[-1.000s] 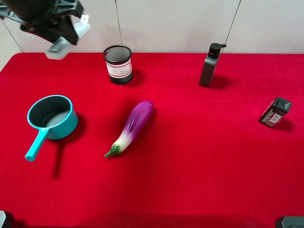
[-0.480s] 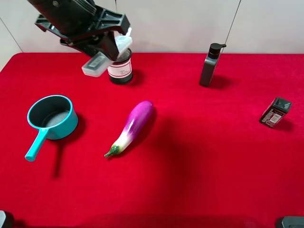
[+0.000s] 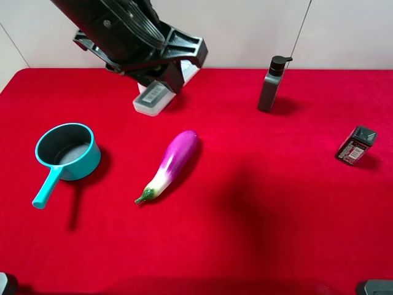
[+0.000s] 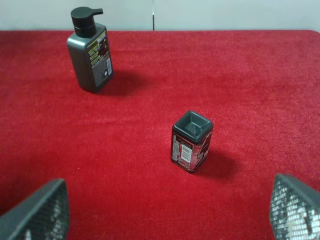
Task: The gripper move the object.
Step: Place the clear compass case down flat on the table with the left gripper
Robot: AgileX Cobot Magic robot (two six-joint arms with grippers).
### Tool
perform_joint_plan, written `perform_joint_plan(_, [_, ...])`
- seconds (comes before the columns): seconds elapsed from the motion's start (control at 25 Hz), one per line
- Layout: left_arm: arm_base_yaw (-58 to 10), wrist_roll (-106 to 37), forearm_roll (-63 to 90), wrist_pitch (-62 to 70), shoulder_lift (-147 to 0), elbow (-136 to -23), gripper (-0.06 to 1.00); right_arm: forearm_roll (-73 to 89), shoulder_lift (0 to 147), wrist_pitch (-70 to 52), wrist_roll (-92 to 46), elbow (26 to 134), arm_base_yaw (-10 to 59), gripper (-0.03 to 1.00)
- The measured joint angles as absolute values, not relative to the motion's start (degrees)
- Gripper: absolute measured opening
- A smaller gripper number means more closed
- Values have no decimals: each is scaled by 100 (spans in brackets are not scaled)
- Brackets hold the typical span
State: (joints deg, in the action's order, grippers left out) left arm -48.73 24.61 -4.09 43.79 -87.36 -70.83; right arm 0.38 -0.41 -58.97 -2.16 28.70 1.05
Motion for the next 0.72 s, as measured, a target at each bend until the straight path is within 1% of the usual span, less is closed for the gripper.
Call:
perform_joint_plan(0.2, [-5267, 2571, -423, 4356, -9208, -7083, 40, 38, -41, -5897, -216, 2870, 105, 61])
perform_joint_plan(0.44, [-5576, 2655, -423, 4163, -9777, -7083, 40, 38, -41, -5897, -216, 2870, 105, 61])
perform_joint_plan(0.72, [-5620, 2840, -435, 3768, -10451, -7083, 40, 38, -41, -5897, -216, 2870, 105, 61])
